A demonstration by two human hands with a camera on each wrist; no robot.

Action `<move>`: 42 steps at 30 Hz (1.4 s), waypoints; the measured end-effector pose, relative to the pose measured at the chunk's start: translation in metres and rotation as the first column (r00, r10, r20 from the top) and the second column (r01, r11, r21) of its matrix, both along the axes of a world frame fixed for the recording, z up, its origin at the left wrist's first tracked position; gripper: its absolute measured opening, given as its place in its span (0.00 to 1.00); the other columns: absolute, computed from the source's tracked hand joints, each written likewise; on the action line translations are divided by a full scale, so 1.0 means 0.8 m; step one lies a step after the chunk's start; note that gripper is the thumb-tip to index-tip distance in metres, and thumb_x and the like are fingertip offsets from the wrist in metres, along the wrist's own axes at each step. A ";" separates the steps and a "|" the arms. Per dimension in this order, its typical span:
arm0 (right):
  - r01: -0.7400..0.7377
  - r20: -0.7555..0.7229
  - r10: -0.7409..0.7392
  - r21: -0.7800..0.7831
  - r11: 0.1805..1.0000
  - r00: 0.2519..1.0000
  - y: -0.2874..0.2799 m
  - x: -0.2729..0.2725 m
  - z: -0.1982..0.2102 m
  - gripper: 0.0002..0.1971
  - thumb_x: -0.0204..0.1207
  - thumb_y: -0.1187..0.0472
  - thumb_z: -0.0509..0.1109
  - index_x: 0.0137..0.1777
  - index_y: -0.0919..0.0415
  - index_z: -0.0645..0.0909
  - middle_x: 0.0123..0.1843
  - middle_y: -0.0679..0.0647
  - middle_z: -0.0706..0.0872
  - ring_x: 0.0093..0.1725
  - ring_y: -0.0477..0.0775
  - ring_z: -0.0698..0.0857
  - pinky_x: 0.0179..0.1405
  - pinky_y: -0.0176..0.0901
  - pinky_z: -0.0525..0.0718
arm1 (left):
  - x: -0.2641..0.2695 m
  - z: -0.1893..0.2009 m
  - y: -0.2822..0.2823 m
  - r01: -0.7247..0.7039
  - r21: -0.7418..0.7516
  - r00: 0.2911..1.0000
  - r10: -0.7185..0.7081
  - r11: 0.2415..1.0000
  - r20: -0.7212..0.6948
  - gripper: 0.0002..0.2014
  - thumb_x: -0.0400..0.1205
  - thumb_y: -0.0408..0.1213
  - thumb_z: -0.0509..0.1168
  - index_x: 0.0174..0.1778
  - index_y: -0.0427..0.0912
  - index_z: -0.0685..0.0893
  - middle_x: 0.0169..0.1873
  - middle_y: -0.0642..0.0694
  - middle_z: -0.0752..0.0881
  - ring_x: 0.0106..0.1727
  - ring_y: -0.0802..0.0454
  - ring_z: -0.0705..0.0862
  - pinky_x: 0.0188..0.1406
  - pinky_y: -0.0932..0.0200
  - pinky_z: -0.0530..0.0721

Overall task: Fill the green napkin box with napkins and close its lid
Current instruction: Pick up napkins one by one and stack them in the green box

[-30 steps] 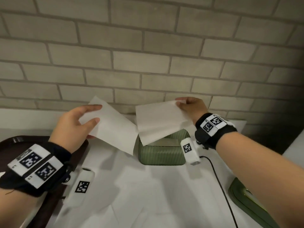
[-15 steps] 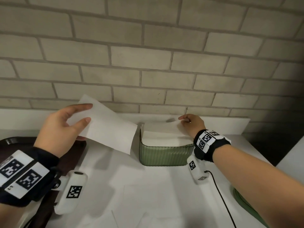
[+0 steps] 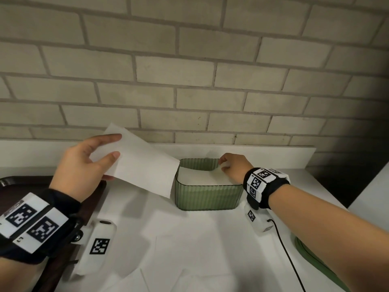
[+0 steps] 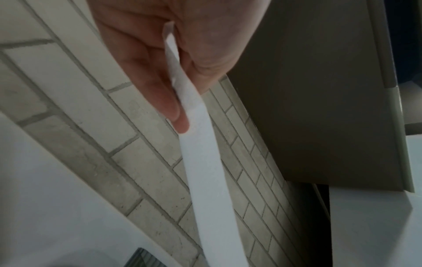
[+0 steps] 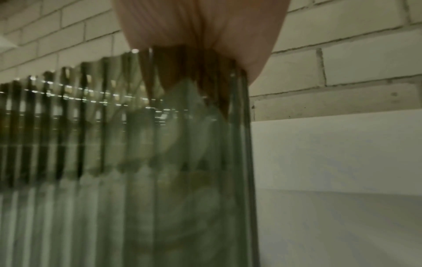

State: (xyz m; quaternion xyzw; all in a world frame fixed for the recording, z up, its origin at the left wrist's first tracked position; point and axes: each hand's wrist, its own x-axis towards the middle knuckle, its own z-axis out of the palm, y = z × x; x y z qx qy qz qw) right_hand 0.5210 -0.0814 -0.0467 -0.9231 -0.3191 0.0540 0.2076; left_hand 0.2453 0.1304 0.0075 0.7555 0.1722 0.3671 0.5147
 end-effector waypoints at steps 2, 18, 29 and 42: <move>-0.013 0.008 0.014 -0.070 0.997 1.000 0.004 -0.003 0.003 0.12 0.78 0.63 0.66 0.60 0.58 0.80 0.63 0.57 0.81 0.58 0.58 0.82 0.50 0.39 0.77 | 0.000 -0.002 -0.005 0.003 -0.008 1.000 -0.003 1.000 -0.010 0.18 0.81 0.30 0.65 0.54 0.62 0.82 0.53 0.65 0.80 0.43 0.76 0.84 0.28 0.71 0.86; -0.052 0.031 0.089 -0.605 0.794 0.996 0.039 -0.003 0.014 0.26 0.69 0.48 0.76 0.65 0.58 0.78 0.65 0.54 0.82 0.62 0.55 0.82 0.62 0.47 0.82 | 0.012 -0.007 -0.017 -0.028 -0.066 0.999 0.026 0.997 -0.023 0.16 0.81 0.28 0.64 0.60 0.52 0.82 0.59 0.54 0.79 0.44 0.88 0.77 0.25 0.87 0.74; -0.077 -0.067 0.042 -0.691 0.718 0.997 0.068 0.132 -0.085 0.26 0.62 0.49 0.73 0.64 0.42 0.80 0.68 0.48 0.82 0.61 0.60 0.84 0.59 0.59 0.82 | 0.073 0.001 -0.028 -0.008 -0.129 1.000 0.011 0.992 0.028 0.18 0.83 0.28 0.61 0.62 0.55 0.81 0.70 0.50 0.76 0.62 0.51 0.79 0.24 0.73 0.83; 0.325 -0.721 0.068 0.392 0.860 0.690 -0.016 -0.023 0.070 0.16 0.82 0.57 0.64 0.65 0.67 0.74 0.56 0.63 0.82 0.52 0.61 0.84 0.47 0.52 0.86 | 0.161 -0.035 -0.084 0.070 -0.090 0.948 -0.094 0.993 -0.303 0.21 0.83 0.36 0.62 0.73 0.48 0.74 0.72 0.46 0.75 0.63 0.45 0.80 0.63 0.55 0.81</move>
